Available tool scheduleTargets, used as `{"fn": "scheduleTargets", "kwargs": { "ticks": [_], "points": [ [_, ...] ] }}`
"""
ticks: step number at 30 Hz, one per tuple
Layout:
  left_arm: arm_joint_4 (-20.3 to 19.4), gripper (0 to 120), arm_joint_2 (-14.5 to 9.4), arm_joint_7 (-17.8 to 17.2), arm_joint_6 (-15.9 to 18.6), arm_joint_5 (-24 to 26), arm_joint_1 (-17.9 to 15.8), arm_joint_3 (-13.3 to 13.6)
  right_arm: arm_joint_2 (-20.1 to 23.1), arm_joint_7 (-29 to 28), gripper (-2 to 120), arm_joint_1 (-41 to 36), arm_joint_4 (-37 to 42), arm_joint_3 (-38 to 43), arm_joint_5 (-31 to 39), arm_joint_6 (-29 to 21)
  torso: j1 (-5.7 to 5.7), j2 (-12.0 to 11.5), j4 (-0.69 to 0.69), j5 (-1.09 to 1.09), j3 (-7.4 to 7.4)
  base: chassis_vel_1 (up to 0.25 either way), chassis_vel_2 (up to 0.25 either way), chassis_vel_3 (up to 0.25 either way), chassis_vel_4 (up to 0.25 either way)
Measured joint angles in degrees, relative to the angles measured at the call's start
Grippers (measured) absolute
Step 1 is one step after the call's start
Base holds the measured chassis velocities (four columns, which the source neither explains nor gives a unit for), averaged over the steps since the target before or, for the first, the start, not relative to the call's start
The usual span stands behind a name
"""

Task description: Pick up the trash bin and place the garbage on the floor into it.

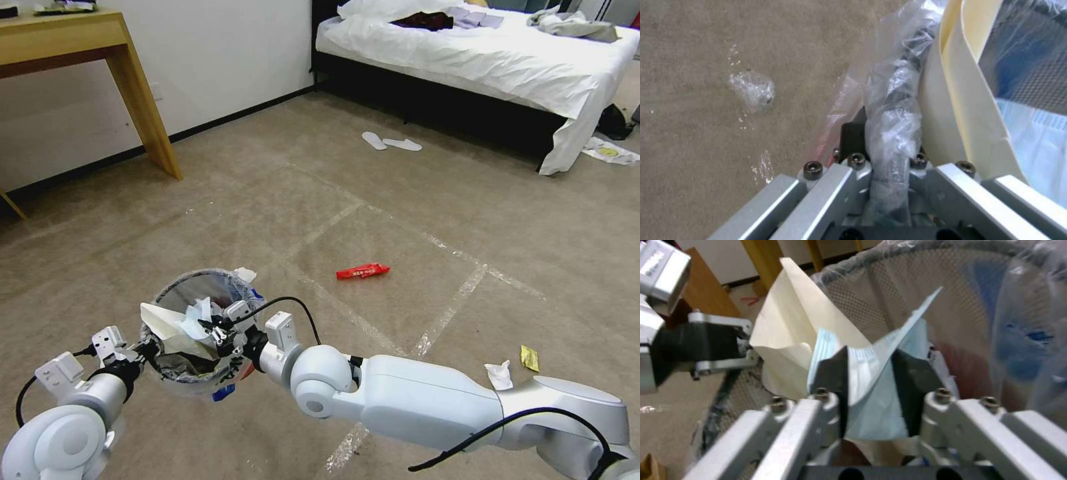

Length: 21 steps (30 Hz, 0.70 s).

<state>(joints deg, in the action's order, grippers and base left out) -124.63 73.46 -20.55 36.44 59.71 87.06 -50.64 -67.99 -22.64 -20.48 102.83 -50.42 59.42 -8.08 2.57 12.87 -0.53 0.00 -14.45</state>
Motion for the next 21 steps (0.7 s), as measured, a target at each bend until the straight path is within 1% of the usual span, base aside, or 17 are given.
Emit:
{"fn": "scheduleTargets", "kwargs": {
  "ticks": [2, 3, 4, 6, 7, 8, 9, 10, 12, 13, 14, 15, 16, 17, 18, 21],
  "points": [
    [0.2, 1, 0.0, 0.0, 0.0, -0.1, -0.1, 0.0, 0.4, 0.0, 41, -0.1, 0.3, 0.0, -0.1, 0.0, 0.0, 0.0, 0.0, 0.0, 0.0, 0.0, 0.0, 0.0, 0.0],
    [0.2, 1, 0.0, 0.0, 0.0, -0.1, -0.1, 0.0, 0.4, 0.0, 41, -0.1, 0.3, 0.0, -0.1, 0.0, 0.0, 0.0, 0.0, 0.0, 0.0, 0.0, 0.0, 0.0, 0.0],
    [0.4, 1, 0.1, 0.0, 0.0, -0.1, -0.1, 0.0, 0.5, 0.0, 49, -0.2, 0.4, 0.1, -0.1, 0.0, 0.0, 0.0, 0.0, 0.0, 0.0, 0.0, 0.0, 0.0, 0.0],
    [0.5, 1, 0.1, 0.0, 0.0, -0.2, -0.1, 0.1, 0.6, 0.1, 57, -0.4, 0.5, 0.1, -0.2, 0.1, 0.0, 0.0, 0.0, 0.0, 0.0, 0.0, 0.0, 0.0, 0.0],
    [0.5, 1, 0.1, 0.0, 0.0, -0.2, -0.1, 0.1, 0.6, 0.1, 57, -0.4, 0.5, 0.1, -0.2, 0.1, 0.0, 0.0, 0.0, 0.0, 0.0, 0.0, 0.0, 0.0, 0.0],
    [0.6, 1, 0.1, 0.0, 0.0, -0.2, -0.1, 0.1, 0.7, 0.1, 64, -0.4, 0.6, 0.1, -0.2, 0.1, 0.0, 0.0, 0.0, 0.0, 0.0, 0.0, 0.0, 0.0, 0.0],
    [0.6, 1, 0.1, 0.0, 0.0, -0.2, -0.1, 0.1, 0.7, 0.1, 64, -0.4, 0.6, 0.1, -0.2, 0.1, 0.0, 0.0, 0.0, 0.0, 0.0, 0.0, 0.0, 0.0, 0.0],
    [0.6, 1, 0.1, 0.0, 0.0, -0.2, -0.2, 0.1, 0.7, 0.2, 68, -0.4, 0.7, 0.1, -0.2, 0.1, 0.0, 0.0, 0.0, 0.0, 0.0, 0.0, 0.0, 0.0, 0.0],
    [0.6, 1, -0.1, 0.0, 0.0, -0.2, -0.2, 0.1, 1.0, 0.2, 79, -0.5, 1.0, 0.2, -0.2, 0.2, 0.0, 0.0, 0.0, 0.0, 0.0, 0.0, 0.0, 0.0, 0.0],
    [0.6, 1, -0.1, 0.0, 0.0, -0.2, -0.2, 0.1, 1.0, 0.2, 79, -0.5, 1.0, 0.2, -0.2, 0.2, 0.0, 0.0, 0.0, 0.0, 0.0, 0.0, 0.0, 0.0, 0.0],
    [0.6, 1, -0.1, 0.0, 0.0, -0.2, -0.3, 0.1, 1.0, 0.2, 87, -0.5, 1.2, 0.3, -0.2, 0.2, -0.01, 0.0, 0.0, 0.0, 0.0, 0.0, 0.0, 0.0, 0.0],
    [0.6, 1, -0.1, 0.0, 0.0, -0.2, -0.3, 0.1, 1.0, 0.2, 89, -0.5, 1.3, 0.3, -0.2, 0.2, 0.0, 0.0, 0.0, 0.0, 0.0, 0.0, 0.0, 0.0, 0.0],
    [0.7, 1, -0.1, 0.0, 0.0, -0.2, -0.3, 0.1, 1.1, 0.2, 95, -0.5, 1.5, 0.3, -0.2, 0.2, 0.0, 0.0, 0.0, 0.0, 0.0, 0.0, 0.0, 0.0, 0.0],
    [0.7, 1, -0.1, 0.0, 0.0, -0.2, -0.3, 0.1, 1.1, 0.2, 95, -0.5, 1.5, 0.3, -0.2, 0.2, 0.0, 0.0, 0.0, 0.0, 0.0, 0.0, 0.0, 0.0, 0.0],
    [0.8, 1, 0.0, 0.0, 0.0, -0.2, -0.3, 0.1, 1.1, 0.2, 98, -0.5, 1.9, 0.4, -0.3, 0.2, 0.0, 0.0, 0.0, 0.0, 0.0, 0.0, 0.0, 0.0, 0.0],
    [0.9, 1, 0.0, 0.0, -0.1, -0.2, -0.3, 0.1, 1.1, 0.2, 100, -0.5, 2.4, 0.5, -0.3, 0.2, 0.0, 0.0, 0.0, 0.0, 0.0, 0.0, 0.0, 0.0, 0.0]
  ]
}}
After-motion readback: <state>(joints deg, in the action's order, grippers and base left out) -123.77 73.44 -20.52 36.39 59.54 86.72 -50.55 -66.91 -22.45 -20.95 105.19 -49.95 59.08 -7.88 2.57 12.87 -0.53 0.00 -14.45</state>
